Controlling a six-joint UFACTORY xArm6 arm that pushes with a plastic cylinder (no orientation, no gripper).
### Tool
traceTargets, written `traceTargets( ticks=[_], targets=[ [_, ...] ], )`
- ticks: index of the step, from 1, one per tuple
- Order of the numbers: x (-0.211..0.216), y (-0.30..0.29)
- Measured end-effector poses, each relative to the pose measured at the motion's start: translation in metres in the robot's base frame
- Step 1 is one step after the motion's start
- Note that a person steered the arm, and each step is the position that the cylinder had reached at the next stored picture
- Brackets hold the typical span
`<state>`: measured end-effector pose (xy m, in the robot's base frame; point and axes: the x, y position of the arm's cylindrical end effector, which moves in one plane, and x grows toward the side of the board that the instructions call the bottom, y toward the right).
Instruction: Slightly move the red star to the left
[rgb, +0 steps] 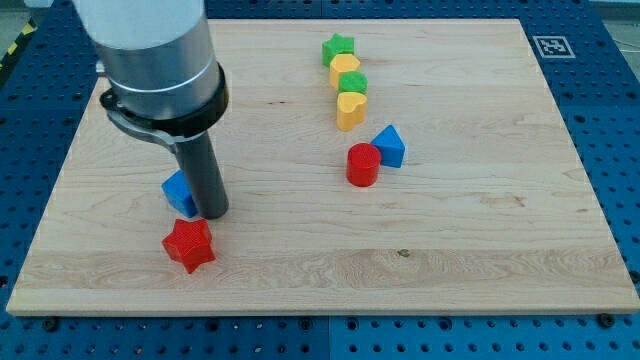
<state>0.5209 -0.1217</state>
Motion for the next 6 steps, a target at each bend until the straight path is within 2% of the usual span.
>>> traceTargets(
  ticks=[1,2,3,6],
  targets=[
    [0.002,0.037],
    [0.036,0.062],
    [0.059,0.053],
    [0.059,-0.014]
  ],
)
